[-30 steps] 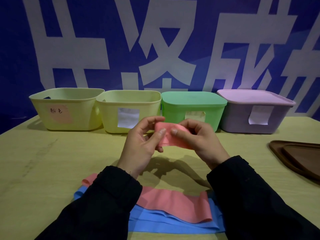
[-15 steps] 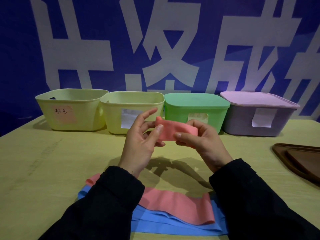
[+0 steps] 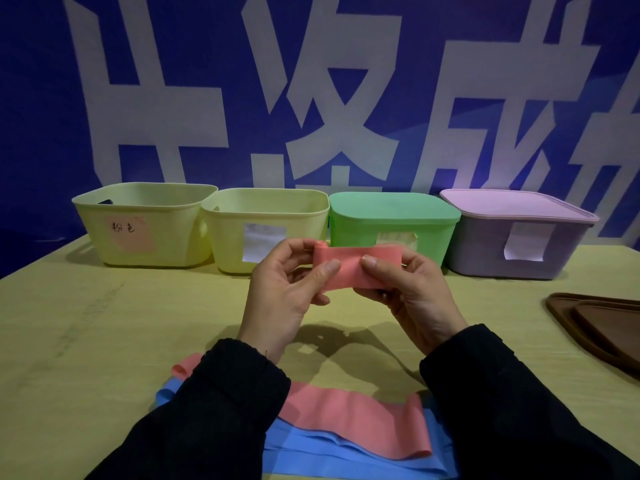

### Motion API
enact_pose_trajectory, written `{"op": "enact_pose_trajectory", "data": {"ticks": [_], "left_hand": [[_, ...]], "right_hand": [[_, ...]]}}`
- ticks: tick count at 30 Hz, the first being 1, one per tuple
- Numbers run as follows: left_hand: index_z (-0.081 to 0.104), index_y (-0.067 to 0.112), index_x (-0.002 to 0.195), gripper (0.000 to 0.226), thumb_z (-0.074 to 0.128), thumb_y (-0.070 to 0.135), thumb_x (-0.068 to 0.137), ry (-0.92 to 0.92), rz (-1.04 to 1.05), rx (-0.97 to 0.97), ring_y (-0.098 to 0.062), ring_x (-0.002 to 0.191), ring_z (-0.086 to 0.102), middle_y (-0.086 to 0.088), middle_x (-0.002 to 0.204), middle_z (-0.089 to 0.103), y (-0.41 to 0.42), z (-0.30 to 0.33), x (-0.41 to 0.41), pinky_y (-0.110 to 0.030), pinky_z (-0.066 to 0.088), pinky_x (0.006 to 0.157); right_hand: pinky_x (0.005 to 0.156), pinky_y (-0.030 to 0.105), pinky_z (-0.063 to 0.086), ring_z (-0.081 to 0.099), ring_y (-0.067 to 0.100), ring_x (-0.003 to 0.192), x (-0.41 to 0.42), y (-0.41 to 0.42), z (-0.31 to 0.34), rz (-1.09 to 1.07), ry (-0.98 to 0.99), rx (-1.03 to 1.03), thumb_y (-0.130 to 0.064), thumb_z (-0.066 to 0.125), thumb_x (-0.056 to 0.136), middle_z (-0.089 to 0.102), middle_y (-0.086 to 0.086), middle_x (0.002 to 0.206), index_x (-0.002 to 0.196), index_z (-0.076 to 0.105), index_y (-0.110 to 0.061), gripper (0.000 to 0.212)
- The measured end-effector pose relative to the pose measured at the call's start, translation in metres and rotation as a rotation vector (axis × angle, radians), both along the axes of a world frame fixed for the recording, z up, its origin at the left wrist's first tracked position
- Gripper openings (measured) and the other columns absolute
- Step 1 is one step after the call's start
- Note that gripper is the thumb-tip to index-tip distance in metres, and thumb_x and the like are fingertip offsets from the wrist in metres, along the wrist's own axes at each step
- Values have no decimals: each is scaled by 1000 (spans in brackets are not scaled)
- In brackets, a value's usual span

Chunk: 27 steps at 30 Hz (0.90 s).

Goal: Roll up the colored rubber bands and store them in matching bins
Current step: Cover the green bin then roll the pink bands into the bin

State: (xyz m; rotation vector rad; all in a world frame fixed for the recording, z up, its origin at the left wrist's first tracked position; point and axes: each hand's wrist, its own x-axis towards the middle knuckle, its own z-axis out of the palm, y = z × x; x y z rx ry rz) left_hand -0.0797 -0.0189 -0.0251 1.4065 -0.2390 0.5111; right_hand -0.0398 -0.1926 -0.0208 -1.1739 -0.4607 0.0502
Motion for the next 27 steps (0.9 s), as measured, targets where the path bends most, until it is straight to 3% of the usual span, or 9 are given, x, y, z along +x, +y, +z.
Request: {"op": "enact_pose_trajectory", "data": {"ticks": [5, 9, 12, 17, 22, 27], "left_hand": [[69, 26, 119, 27, 65, 11, 96, 1, -35, 61, -19, 90, 72, -2, 111, 72, -1, -3, 0, -33, 62, 69], [66, 32, 118, 31, 56, 7, 102, -27, -34, 89, -16, 87, 69, -3, 111, 66, -3, -4, -1, -35, 61, 76], [66, 25, 116, 24, 63, 10, 98, -20, -20, 94, -19, 89, 71, -2, 110, 64, -2, -4, 1, -32, 60, 73], [67, 29, 114, 32, 73, 8, 90, -11, 10, 32, -24, 92, 73, -5, 107, 69, -1, -2, 0, -28, 60, 66], [69, 20, 105, 22, 78, 13, 85, -4, 42, 23, -15, 90, 71, -2, 97, 77, 1, -3, 2, -22, 55, 65], [72, 26, 106, 20, 73, 12, 91, -25, 26, 52, -18, 91, 71, 1, 99, 76, 0, -5, 3, -26, 58, 69]], "right_hand": [[72, 32, 60, 70, 21, 83, -1, 2, -1, -18, -15, -16, -17, 75, 75, 72, 7, 85, 90, 69, -12, 17], [74, 35, 61, 68, 20, 84, -2, 7, -5, -48, -85, -90, -18, 70, 81, 70, 2, 84, 88, 67, -15, 8], [76, 36, 61, 68, 19, 85, -5, 10, -5, -59, -117, -113, -19, 67, 86, 68, 2, 86, 91, 65, -15, 7], [80, 36, 60, 68, 19, 87, -6, 12, -6, -39, -102, -104, -13, 60, 95, 70, 3, 88, 96, 62, -13, 2], [89, 42, 56, 66, 21, 89, -5, 11, -6, -40, -108, -116, -20, 64, 89, 70, 6, 90, 96, 63, -13, 10], [80, 35, 59, 68, 18, 84, -4, 9, -4, -104, -93, -97, -21, 71, 81, 73, 7, 87, 93, 72, -10, 16]]}}
